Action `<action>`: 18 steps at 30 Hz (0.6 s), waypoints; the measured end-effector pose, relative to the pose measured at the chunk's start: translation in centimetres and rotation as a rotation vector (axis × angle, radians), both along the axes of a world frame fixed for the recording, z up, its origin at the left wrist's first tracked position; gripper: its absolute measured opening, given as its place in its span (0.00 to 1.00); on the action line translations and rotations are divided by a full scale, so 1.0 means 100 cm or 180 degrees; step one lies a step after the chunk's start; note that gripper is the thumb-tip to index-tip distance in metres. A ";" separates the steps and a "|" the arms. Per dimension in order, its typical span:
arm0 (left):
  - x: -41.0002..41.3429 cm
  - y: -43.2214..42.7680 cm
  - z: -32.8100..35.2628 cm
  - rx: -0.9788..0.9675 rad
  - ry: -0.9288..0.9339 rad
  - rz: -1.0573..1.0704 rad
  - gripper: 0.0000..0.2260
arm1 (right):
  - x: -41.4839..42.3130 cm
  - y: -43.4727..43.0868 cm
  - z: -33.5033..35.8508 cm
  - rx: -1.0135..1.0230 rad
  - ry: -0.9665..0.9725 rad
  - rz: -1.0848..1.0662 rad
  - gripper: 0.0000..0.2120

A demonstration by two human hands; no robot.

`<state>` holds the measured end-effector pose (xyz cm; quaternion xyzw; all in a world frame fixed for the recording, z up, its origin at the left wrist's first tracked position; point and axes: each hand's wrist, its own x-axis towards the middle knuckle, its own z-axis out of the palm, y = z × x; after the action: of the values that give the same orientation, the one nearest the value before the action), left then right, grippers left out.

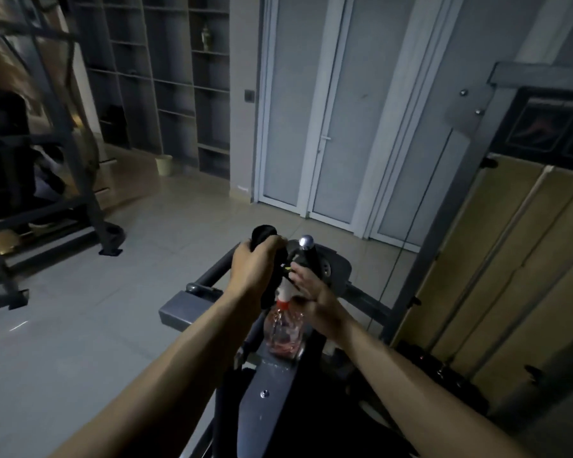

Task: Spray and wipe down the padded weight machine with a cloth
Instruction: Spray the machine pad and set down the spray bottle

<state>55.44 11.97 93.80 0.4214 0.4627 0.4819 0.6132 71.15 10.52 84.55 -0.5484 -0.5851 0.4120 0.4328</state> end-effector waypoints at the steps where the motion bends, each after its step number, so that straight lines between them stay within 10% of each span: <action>1: 0.010 -0.003 0.007 -0.0090 -0.0188 -0.0198 0.13 | 0.007 -0.009 0.011 0.0100 0.0241 -0.0217 0.28; 13: 0.220 -0.100 -0.054 -0.0969 -0.0617 -0.1937 0.14 | 0.152 -0.184 0.021 0.0528 0.1389 -0.2843 0.09; 18: 0.308 -0.166 -0.132 -0.0958 -0.0085 -0.2362 0.43 | 0.208 -0.284 -0.015 0.0141 0.2850 -0.3452 0.15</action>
<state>86.21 -4.64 80.64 0.4591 0.3364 0.1601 0.8065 91.93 -17.91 83.05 -0.5314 -0.0030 0.3122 0.7875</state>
